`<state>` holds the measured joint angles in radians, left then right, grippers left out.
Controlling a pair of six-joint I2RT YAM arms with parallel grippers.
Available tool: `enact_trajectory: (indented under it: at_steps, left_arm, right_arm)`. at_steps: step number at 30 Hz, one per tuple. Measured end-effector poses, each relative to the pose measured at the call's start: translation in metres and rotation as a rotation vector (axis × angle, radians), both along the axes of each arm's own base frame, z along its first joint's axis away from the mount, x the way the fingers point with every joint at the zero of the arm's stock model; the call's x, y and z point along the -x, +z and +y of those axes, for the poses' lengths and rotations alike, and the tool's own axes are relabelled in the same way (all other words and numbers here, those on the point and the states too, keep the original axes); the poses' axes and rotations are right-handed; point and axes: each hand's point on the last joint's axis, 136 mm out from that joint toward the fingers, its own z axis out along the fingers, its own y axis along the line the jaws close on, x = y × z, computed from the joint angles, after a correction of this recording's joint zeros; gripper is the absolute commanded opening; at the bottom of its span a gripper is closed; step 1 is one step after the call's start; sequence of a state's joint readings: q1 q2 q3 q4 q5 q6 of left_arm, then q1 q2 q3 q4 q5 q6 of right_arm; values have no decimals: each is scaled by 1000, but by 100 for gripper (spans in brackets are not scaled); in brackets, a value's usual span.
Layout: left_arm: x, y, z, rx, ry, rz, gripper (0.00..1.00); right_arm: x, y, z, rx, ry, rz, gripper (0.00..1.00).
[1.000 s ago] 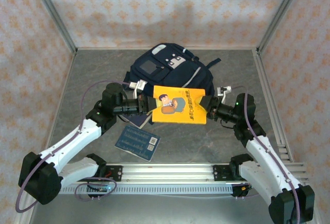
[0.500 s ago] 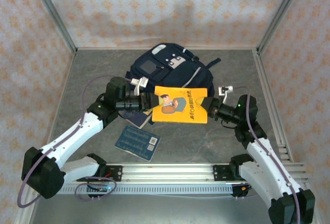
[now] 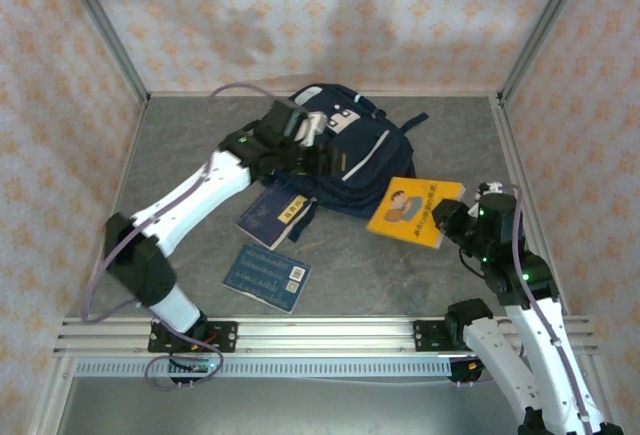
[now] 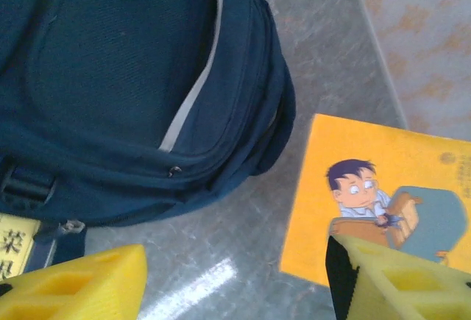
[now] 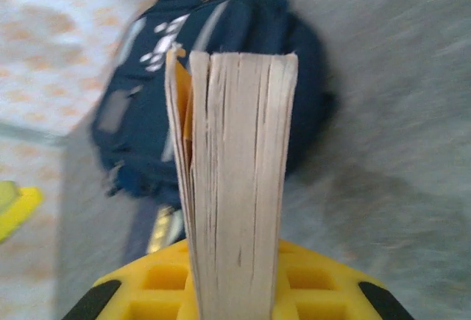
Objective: Pack the student bag
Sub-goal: Open the student bag at the top-center of the table.
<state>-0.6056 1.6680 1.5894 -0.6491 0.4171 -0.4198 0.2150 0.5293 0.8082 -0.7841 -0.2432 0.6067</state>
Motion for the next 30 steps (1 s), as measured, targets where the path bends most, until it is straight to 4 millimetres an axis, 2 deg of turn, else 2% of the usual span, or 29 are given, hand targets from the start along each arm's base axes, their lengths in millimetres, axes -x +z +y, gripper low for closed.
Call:
enact_trajectory:
  at_steps: [2,4,5,7,10,13,15,19,22,25,30]
  left_arm:
    - [-10,-3,-25,-86,-37,-37,67]
    - [-24,-10,-48,-167,-62,-67,75]
    - [-33,-16,-57,-206,-68,-81,80]
    - [-53,-31,-67,-281,-64,-98,84]
    - [-82,-57,-72,-388,-42,-114,89]
    - [-102,-83,-73,-487,-40,-136,94]
    - [-109,-99,-71,-554,-47,-151,94]
    - [-109,-121,-71,-636,-89,-160,94]
    - [-108,-129,-75,-648,-113,-163,93]
    - [-109,-133,-80,-647,-126,-171,86]
    - [-113,-144,-90,-639,-144,-184,64]
  right_arm:
    - [7,-1,-17,75,-56,6,0]
    - [12,0,-28,129,-91,5,0]
    - [14,1,-32,145,-100,3,0]
    - [15,-1,-36,172,-109,9,0]
    - [17,-4,-40,200,-115,21,0]
    - [17,-6,-42,215,-118,24,0]
    - [17,-8,-42,222,-118,28,0]
    - [16,-19,-41,224,-111,48,0]
    - [16,-32,-38,219,-100,74,0]
    - [17,-44,-35,210,-86,103,0]
    - [17,-47,-32,191,-74,107,0]
